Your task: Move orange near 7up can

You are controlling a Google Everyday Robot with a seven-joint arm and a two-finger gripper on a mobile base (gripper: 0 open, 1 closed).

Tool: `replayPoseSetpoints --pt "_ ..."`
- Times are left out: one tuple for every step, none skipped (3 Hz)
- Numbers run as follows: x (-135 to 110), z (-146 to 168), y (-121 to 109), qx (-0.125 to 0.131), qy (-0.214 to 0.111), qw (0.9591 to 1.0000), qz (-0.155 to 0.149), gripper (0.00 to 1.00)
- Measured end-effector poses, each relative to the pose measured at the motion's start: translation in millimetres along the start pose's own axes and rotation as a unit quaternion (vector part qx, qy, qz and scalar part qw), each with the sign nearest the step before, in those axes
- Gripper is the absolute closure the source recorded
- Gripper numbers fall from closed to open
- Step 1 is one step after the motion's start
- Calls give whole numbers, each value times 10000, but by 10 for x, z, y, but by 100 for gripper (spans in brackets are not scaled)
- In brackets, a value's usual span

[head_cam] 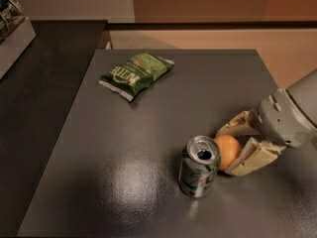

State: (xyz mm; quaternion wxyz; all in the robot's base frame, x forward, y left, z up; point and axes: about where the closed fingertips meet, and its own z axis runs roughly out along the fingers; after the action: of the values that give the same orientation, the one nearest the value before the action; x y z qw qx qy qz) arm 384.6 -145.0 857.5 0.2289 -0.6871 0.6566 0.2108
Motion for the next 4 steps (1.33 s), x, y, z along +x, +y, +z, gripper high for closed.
replayPoseSetpoints --pt "-10 69 11 -113 -94 9999 -82 59" --pt "13 130 -25 -158 -183 9997 -99 35" --pt "-1 134 -24 -157 -175 9997 -111 12" --pt "-14 139 -23 -157 -170 9997 -124 0"
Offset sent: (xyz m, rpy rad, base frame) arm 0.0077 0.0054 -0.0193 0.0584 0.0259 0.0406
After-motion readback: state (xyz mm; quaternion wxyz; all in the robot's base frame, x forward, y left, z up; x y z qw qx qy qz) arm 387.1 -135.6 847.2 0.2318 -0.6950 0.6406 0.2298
